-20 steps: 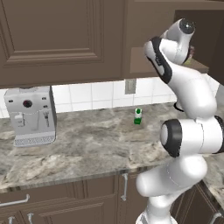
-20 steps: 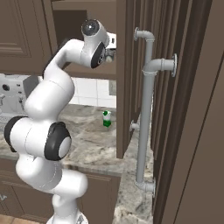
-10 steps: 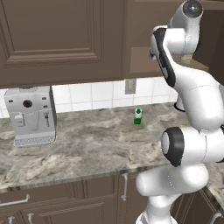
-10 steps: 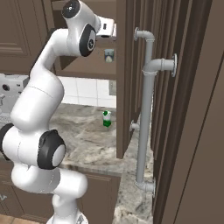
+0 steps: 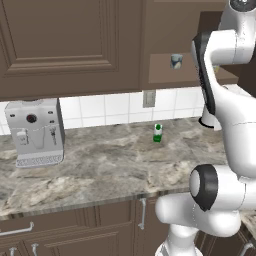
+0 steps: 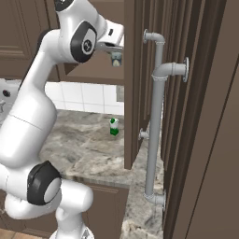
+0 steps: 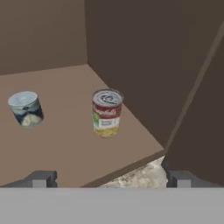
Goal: Restock the canned food cabinet by taking the new fresh canned food from the counter and placing it in the cabinet. Then, take the old canned food from the cabinet and place it on the counter.
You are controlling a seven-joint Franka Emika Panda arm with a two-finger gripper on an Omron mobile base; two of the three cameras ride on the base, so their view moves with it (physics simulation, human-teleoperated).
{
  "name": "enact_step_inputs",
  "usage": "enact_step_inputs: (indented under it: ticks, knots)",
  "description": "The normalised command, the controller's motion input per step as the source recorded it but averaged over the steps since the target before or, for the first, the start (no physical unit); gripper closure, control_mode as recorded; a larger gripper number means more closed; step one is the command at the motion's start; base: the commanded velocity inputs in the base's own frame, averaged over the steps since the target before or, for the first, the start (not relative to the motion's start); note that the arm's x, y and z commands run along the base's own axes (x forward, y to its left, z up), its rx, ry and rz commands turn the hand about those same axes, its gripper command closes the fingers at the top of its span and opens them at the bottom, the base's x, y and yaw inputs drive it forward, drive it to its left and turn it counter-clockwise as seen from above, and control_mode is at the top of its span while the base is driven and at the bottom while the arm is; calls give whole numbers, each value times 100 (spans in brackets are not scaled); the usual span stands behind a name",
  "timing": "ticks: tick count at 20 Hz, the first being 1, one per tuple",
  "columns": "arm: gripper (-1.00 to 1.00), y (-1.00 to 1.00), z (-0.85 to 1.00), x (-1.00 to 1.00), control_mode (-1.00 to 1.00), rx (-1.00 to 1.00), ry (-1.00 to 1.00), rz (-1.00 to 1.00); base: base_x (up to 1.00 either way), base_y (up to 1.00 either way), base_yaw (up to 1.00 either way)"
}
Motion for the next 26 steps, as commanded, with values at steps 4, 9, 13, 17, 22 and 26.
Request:
enact_step_inputs:
  ticks: [4,9,13,17,22,26]
  knots:
    - [-100,-37,-20,-19,-100,13,0,-10,0,0,0]
    - [-100,-18,-15,10,-100,12,0,-9,0,0,0]
    - [-100,-3,-18,24,-100,14,0,-9,0,0,0]
    - [-100,-1,-19,28,-100,14,0,-8,0,0,0]
    - [-100,0,-11,36,-100,8,0,-3,0,0,0]
    - [-100,-1,-9,43,-100,0,0,0,0,0,0]
